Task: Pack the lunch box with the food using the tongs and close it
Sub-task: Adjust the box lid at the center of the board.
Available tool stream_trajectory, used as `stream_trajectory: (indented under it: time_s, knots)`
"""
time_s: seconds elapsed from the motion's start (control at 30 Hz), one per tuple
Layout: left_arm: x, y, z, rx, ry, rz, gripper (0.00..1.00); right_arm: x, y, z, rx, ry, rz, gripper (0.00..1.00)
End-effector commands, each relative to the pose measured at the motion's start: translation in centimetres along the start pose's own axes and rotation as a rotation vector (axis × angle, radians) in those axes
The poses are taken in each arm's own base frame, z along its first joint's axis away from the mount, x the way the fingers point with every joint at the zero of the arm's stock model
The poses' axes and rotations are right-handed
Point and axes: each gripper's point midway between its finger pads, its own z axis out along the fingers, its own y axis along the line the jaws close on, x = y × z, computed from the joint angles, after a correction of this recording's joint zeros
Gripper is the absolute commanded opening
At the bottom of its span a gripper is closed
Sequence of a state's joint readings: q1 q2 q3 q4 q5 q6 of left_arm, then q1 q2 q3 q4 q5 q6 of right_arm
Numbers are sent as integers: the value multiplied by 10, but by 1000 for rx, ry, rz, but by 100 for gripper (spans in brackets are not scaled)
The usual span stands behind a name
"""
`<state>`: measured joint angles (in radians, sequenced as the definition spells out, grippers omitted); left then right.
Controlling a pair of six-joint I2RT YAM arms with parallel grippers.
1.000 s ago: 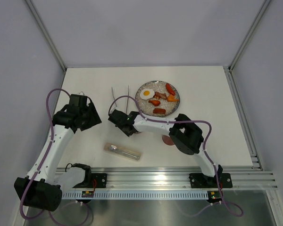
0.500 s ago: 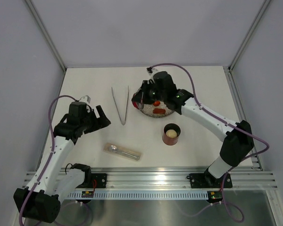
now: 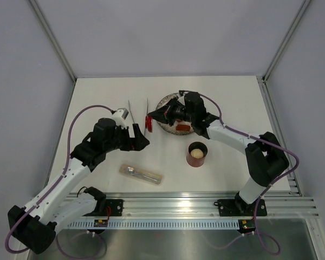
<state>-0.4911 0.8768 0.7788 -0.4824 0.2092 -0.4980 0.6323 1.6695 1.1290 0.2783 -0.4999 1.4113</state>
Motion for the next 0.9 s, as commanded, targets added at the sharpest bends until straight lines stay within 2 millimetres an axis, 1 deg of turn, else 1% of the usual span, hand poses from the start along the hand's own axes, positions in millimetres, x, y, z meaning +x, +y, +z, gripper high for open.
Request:
stream_trajectory:
  time_s: [0.0, 0.03, 0.13, 0.17, 0.23, 0.27, 0.3, 0.33, 0.4, 0.47, 0.5, 0.53, 0.6, 0.7, 0.8, 0.87]
  knots:
    - [-24, -12, 7, 32, -88, 18, 93, 4, 39, -9, -115, 15, 57, 0]
    - [-24, -15, 9, 37, -86, 22, 92, 4, 38, -9, -110, 11, 69, 0]
    - [-33, -20, 8, 27, -119, 35, 91, 3, 31, -9, -98, 8, 90, 0]
    - [-34, -24, 8, 31, -124, 44, 89, 4, 26, -7, -87, 12, 103, 0]
    - [-41, -20, 9, -19, -152, 64, 87, 4, 25, -7, -93, 13, 125, 0]
    - [-43, -23, 9, -33, -146, 79, 86, 4, 23, -8, -87, 14, 132, 0]
    - [-48, -20, 10, -64, -163, 94, 85, 5, 20, -8, -75, 16, 145, 0]
    - [-51, -24, 10, -71, -164, 118, 84, 5, 19, -8, -70, 14, 161, 0]
    - [-55, -20, 14, -114, -172, 142, 82, 6, 15, -9, -50, 19, 182, 0]
    - [-59, -22, 15, -125, -187, 182, 82, 7, 13, -10, -39, 23, 208, 0]
    - [-61, -18, 16, -151, -199, 203, 81, 8, 11, -11, -25, 23, 228, 0]
    - [-63, -22, 17, -143, -213, 218, 81, 8, 12, -12, -25, 24, 234, 0]
    - [-67, -22, 18, -153, -233, 240, 80, 8, 9, -12, -21, 18, 259, 0]
    - [-67, -21, 22, -163, -225, 251, 79, 8, 13, -14, -31, 20, 272, 0]
    - [-68, -27, 24, -143, -237, 255, 75, 9, 13, -14, -34, 20, 286, 0]
    - [-69, -32, 24, -126, -247, 256, 73, 8, 13, -14, -37, 17, 295, 0]
